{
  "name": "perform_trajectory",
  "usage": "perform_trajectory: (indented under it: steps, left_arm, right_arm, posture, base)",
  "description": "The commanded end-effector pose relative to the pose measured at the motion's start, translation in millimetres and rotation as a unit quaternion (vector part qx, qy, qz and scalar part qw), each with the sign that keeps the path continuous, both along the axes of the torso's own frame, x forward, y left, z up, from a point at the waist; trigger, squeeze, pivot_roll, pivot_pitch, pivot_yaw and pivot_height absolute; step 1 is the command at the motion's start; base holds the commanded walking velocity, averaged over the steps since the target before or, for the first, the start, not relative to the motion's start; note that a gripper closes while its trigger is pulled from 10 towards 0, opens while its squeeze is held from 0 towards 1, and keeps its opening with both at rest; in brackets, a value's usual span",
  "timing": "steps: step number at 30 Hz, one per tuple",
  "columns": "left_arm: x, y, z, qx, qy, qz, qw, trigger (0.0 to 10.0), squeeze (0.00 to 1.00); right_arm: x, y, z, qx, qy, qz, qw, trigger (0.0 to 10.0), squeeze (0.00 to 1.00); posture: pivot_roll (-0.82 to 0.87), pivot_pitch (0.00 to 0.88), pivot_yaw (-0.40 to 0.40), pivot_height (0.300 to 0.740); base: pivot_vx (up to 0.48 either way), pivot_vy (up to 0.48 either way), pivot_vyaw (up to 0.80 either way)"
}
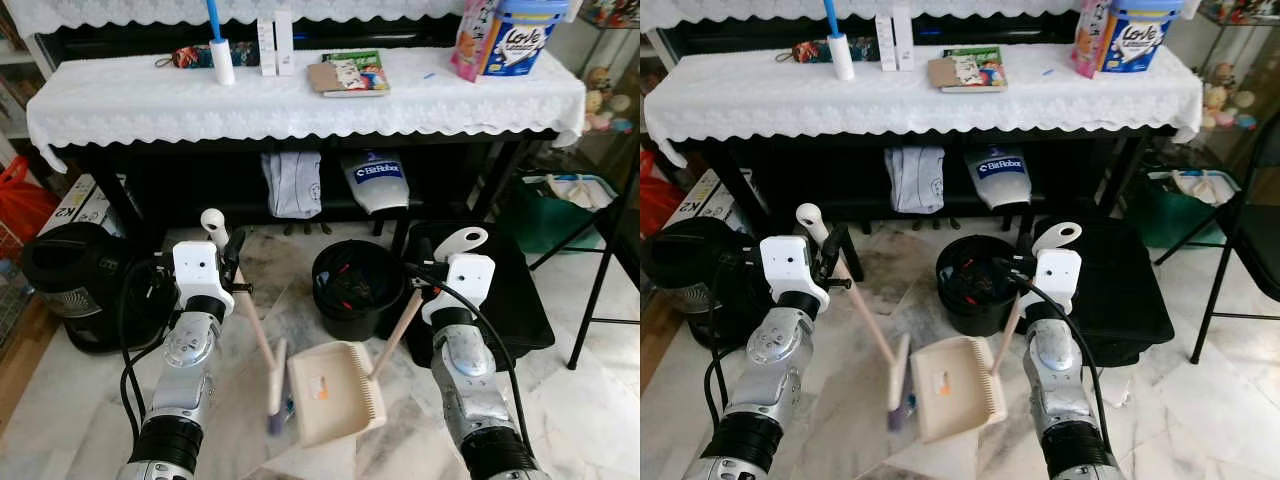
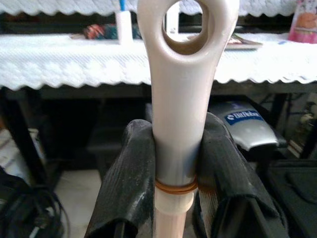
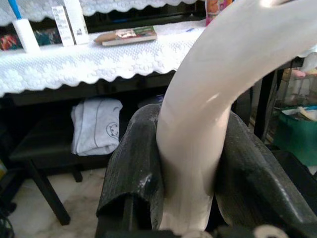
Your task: Sweep floor
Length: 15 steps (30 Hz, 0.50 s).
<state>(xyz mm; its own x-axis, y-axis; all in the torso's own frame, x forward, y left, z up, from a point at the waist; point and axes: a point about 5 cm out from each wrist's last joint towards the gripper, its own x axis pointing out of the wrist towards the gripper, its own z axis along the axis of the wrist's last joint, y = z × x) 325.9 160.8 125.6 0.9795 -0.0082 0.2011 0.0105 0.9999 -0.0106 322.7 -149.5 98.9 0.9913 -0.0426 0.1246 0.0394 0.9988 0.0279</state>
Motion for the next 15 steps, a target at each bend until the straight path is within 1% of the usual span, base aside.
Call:
perform_trajectory:
  steps: [1, 7, 9, 11, 14, 15]
  left_arm:
    - [0.7, 4.9, 9, 0.012, -0.031, 0.013, 0.999, 10.0, 0.0]
    - [1.5, 6.4, 12, 0.018, -0.039, 0.021, 0.999, 10.0, 0.0]
    - [1.8, 7.2, 13, 0.026, -0.043, 0.026, 0.998, 10.0, 0.0]
    - [1.3, 7.1, 14, 0.035, -0.046, 0.025, 0.998, 10.0, 0.0]
    - [0.7, 7.0, 13, 0.035, -0.046, 0.026, 0.998, 10.0, 0.0]
    - [0.7, 7.0, 13, 0.035, -0.046, 0.026, 0.998, 10.0, 0.0]
  right_arm:
    - [1.2, -1.9, 9, 0.0, -0.021, -0.006, 1.0, 10.0, 0.0]
    - [-1.1, -11.0, 4, -0.013, -0.006, -0.044, 0.999, 10.0, 0.0]
    - [-1.8, -17.1, 2, -0.017, -0.002, -0.066, 0.998, 10.0, 0.0]
    - [-2.7, -19.4, 1, -0.021, 0.001, -0.076, 0.997, 10.0, 0.0]
    - [-4.5, -24.9, -2, -0.02, 0.005, -0.103, 0.994, 10.0, 0.0]
    - [-4.5, -24.9, -2, -0.02, 0.005, -0.103, 0.994, 10.0, 0.0]
  posture:
    - [-0.03, 0.074, 0.034, 0.74]
    - [-0.03, 0.081, 0.035, 0.74]
    - [-0.03, 0.081, 0.035, 0.74]
    - [-0.03, 0.084, 0.035, 0.74]
    - [-0.02, 0.085, 0.035, 0.74]
    - [-0.02, 0.085, 0.035, 0.74]
  base:
    - [0.0, 0.0, 0.0]
    - [0.0, 0.0, 0.0]
    - [0.0, 0.0, 0.0]
    - [0.0, 0.0, 0.0]
    - [0.0, 0.0, 0.0]
    - [0.0, 0.0, 0.0]
